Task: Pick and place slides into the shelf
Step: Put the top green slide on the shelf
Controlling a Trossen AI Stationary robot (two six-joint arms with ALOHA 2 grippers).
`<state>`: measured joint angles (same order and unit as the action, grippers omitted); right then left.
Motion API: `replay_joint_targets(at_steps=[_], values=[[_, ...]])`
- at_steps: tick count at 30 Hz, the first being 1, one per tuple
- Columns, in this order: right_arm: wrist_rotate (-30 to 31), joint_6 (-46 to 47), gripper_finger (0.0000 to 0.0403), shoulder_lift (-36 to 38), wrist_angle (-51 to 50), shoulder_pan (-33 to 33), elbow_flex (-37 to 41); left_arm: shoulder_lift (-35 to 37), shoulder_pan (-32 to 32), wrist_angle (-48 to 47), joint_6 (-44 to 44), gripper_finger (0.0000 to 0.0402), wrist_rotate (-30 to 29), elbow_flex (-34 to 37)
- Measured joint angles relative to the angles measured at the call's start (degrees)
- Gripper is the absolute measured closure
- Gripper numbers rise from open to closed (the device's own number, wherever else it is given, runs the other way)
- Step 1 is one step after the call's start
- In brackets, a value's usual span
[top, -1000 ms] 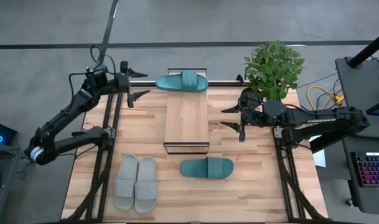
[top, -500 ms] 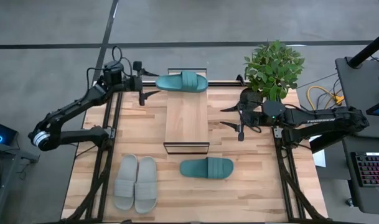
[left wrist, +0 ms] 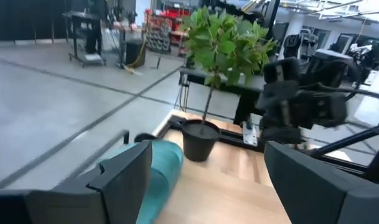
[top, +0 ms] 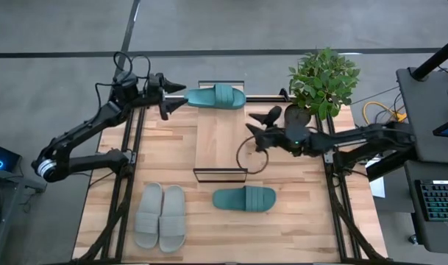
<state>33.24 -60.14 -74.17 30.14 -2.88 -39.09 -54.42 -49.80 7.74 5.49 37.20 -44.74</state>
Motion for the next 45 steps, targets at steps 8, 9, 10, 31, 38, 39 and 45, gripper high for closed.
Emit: replay_joint_targets(at_steps=[8,9,10,31,38,39,45], values=[[-0.01,-2.22,0.0200,-5.84,0.54,-5.27,-1.79,1.35,-0.01,-2.96,-0.07,0.0107,0.18,0.15],[-0.08,-1.43,0.0200,-6.13,0.64,-5.59,-2.38,1.47,-0.01,-3.15,0.01,0.0107,0.18,0.15],[-0.21,-1.12,0.0200,-6.32,0.52,-5.77,-2.97,1.64,-0.02,-3.43,0.02,0.0107,0.17,0.15],[-27.75,17.18,0.0272,-6.56,-36.80,-13.31,-29.03,1.05,0.01,-15.01,-39.52,0.0107,-2.24,0.15],[-27.87,18.62,0.0288,-6.56,-36.89,-13.28,-29.38,-3.17,0.38,-20.01,-59.60,0.0107,-11.57,1.83],[-27.86,18.63,0.0289,-6.56,-36.86,-13.28,-29.33,-3.67,0.52,-18.77,-60.23,0.0107,-12.97,2.34],[-27.84,19.25,0.0286,-6.56,-36.86,-13.28,-29.20,-5.00,1.92,-16.87,-63.50,0.0107,-20.41,4.19]])
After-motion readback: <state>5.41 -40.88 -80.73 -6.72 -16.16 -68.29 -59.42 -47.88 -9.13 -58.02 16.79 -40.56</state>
